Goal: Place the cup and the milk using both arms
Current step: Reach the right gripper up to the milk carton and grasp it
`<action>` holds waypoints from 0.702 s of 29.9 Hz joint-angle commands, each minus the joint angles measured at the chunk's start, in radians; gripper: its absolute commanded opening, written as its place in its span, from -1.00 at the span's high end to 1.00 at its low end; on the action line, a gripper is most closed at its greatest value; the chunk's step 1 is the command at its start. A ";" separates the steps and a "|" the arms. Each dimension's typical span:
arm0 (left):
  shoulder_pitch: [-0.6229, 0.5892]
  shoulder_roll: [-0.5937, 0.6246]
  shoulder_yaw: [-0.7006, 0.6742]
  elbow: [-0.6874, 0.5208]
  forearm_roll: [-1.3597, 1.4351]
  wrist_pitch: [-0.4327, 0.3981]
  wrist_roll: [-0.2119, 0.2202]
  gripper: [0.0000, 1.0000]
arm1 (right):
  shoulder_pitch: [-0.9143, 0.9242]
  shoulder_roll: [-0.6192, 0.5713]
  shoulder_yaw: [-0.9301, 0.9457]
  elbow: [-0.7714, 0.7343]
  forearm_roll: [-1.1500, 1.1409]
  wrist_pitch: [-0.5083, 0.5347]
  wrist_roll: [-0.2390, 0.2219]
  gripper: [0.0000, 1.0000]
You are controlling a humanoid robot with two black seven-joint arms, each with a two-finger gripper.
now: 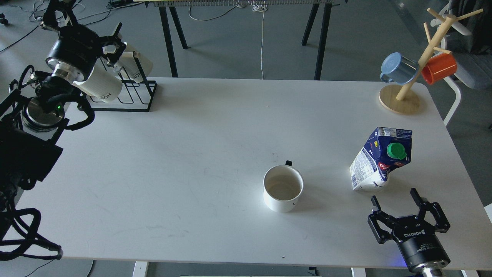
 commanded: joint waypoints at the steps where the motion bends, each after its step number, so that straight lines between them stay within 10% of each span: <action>1: -0.001 0.002 0.004 0.000 0.004 0.000 0.000 -0.98 | 0.029 0.024 -0.004 -0.004 -0.001 0.000 0.000 -0.86; 21: 0.002 0.037 0.008 0.000 0.007 0.000 0.004 -0.98 | 0.154 0.062 -0.007 -0.065 -0.001 0.000 0.000 -0.40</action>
